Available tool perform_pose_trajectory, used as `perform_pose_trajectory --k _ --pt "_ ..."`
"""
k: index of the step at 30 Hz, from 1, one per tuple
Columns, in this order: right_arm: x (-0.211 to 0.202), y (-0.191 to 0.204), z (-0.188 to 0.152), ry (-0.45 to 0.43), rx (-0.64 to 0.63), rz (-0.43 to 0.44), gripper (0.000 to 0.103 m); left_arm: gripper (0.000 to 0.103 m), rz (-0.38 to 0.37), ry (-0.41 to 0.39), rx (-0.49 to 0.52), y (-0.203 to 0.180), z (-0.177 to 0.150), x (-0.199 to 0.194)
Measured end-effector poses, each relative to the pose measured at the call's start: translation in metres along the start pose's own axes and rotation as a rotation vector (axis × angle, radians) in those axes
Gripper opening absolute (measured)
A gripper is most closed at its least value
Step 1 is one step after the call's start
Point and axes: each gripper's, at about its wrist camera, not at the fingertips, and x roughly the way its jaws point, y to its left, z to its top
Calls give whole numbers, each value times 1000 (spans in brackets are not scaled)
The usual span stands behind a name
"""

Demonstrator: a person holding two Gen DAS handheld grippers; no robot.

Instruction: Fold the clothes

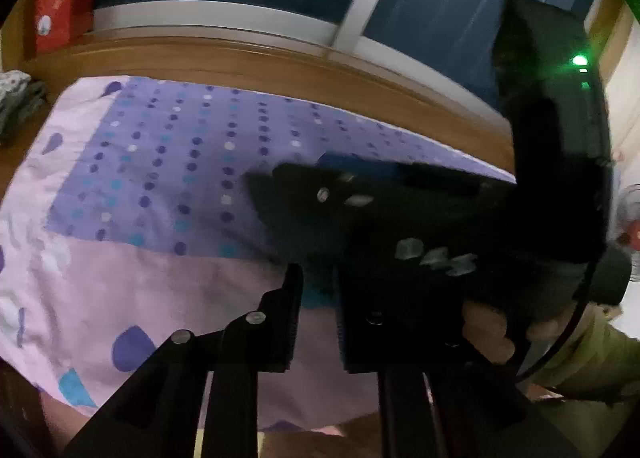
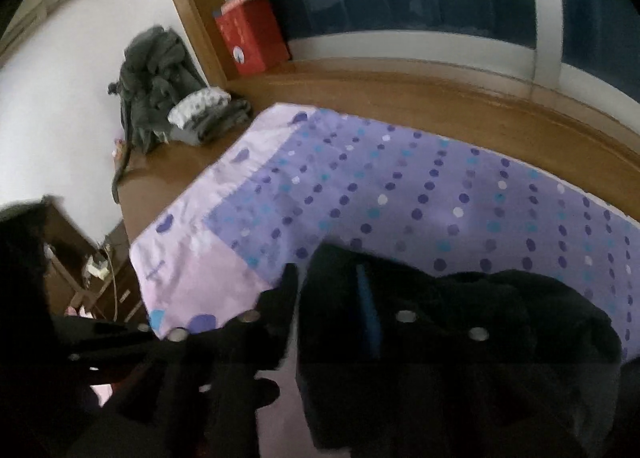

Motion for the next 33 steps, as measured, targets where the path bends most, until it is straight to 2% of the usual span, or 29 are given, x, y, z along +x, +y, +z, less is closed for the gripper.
perform_pose_trajectory --k 2,3,5,10,12,16,18,21,23,25,30,33 --pt "-20 -4 1 -49 24 -10 59 26 -39 -4 20 -3 0 -4" --pt "-32 -10 0 -76 38 -19 62 27 -47 -5 32 -4 4 -3" --pt "-59 -31 -9 -105 76 -66 63 31 -56 -10 54 -9 7 -1" --pt "-119 -84 -33 -165 160 -204 65 31 -57 2 59 -18 11 8" --pt "-134 -113 -52 -150 211 -294 66 31 -78 12 52 -25 9 9" --pt "-153 -169 -89 -99 384 -370 66 34 -111 55 86 -46 4 16" --pt "-162 -188 -103 -88 451 -367 66 35 -127 86 113 -61 2 21" --pt "-168 -200 -113 -71 459 -366 66 39 -219 107 111 -80 0 24" --pt "-172 -209 -121 -61 464 -381 66 47 -291 119 106 -94 -1 28" --pt "-173 -226 -129 -56 532 -362 66 48 -318 128 115 -105 -2 34" --pt "-170 -259 -144 -68 711 -233 66 48 -290 183 127 -130 -8 61" --pt "-160 -259 -139 -72 729 -159 66 48 -263 191 107 -129 -8 69"
